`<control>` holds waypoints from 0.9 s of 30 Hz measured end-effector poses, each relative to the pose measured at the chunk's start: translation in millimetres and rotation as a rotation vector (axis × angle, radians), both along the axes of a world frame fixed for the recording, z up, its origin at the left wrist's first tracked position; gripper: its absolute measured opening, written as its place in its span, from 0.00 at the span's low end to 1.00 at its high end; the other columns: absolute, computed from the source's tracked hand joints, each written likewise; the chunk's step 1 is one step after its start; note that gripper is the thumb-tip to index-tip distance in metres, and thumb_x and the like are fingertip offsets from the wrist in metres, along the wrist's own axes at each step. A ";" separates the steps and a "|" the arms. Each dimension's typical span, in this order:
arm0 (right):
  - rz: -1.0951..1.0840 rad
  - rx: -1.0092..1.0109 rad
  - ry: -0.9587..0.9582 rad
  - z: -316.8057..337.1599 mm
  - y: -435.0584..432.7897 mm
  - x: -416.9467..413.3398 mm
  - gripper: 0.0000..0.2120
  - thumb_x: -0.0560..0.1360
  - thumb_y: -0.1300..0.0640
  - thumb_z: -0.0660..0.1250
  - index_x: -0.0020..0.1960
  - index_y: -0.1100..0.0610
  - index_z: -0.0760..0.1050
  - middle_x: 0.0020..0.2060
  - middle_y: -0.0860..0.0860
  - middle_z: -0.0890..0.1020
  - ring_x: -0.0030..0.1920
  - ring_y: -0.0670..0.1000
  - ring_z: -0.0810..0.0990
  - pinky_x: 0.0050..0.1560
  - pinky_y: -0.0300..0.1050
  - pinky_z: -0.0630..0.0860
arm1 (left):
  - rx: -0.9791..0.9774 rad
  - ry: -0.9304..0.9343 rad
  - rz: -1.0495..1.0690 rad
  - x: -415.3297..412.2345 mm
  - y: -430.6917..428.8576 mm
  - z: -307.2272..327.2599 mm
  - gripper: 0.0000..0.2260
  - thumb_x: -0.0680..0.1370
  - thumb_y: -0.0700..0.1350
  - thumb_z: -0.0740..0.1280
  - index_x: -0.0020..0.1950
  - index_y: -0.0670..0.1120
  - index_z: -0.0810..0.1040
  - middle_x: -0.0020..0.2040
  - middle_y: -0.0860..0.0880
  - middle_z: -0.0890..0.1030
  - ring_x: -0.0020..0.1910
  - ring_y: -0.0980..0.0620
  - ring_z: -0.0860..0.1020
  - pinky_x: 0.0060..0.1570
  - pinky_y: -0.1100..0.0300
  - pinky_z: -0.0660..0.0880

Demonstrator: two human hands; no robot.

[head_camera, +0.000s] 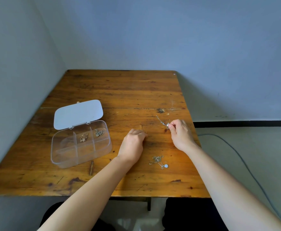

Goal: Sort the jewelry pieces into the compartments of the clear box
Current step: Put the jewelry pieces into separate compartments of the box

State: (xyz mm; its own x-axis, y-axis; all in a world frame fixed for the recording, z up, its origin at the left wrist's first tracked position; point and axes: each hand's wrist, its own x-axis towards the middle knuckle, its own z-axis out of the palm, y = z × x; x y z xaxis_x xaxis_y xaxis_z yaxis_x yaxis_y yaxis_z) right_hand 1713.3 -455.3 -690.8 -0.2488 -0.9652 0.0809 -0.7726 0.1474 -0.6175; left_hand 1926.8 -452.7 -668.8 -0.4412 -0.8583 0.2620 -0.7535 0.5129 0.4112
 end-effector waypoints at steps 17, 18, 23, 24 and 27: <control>0.044 -0.291 -0.742 99.5 -24.8 139.9 0.06 0.84 0.55 0.57 0.56 0.55 0.71 0.47 0.47 0.82 0.46 0.45 0.84 0.46 0.36 0.81 | -0.185 0.402 0.351 143.8 6.3 110.0 0.07 0.76 0.37 0.70 0.47 0.47 0.85 0.41 0.58 0.82 0.40 0.70 0.78 0.41 0.79 0.68; 0.070 -0.300 -0.755 106.1 -25.3 149.0 0.06 0.84 0.55 0.57 0.57 0.55 0.71 0.48 0.47 0.82 0.46 0.45 0.84 0.47 0.37 0.81 | -0.199 0.397 0.353 151.5 7.5 113.2 0.07 0.75 0.37 0.71 0.47 0.47 0.85 0.41 0.58 0.81 0.40 0.70 0.78 0.42 0.79 0.68; 0.186 -0.301 -0.822 129.8 -23.8 187.8 0.07 0.84 0.55 0.58 0.58 0.57 0.72 0.49 0.51 0.83 0.46 0.46 0.85 0.50 0.42 0.83 | -0.219 0.365 0.359 175.1 12.4 118.5 0.07 0.76 0.37 0.71 0.49 0.47 0.85 0.44 0.55 0.83 0.42 0.57 0.80 0.45 0.71 0.73; 0.202 -0.292 -0.827 132.5 -23.3 193.6 0.08 0.84 0.55 0.59 0.58 0.57 0.72 0.49 0.52 0.83 0.46 0.46 0.85 0.50 0.42 0.83 | -0.220 0.361 0.352 177.3 12.8 118.4 0.07 0.76 0.37 0.71 0.49 0.46 0.85 0.44 0.55 0.83 0.43 0.57 0.80 0.46 0.69 0.74; 0.226 -0.244 -0.833 134.5 -19.7 206.7 0.08 0.84 0.55 0.59 0.59 0.57 0.73 0.48 0.51 0.84 0.46 0.47 0.85 0.51 0.43 0.83 | -0.198 0.347 0.342 181.3 11.8 113.9 0.07 0.75 0.35 0.70 0.49 0.46 0.84 0.44 0.54 0.83 0.43 0.57 0.81 0.45 0.66 0.76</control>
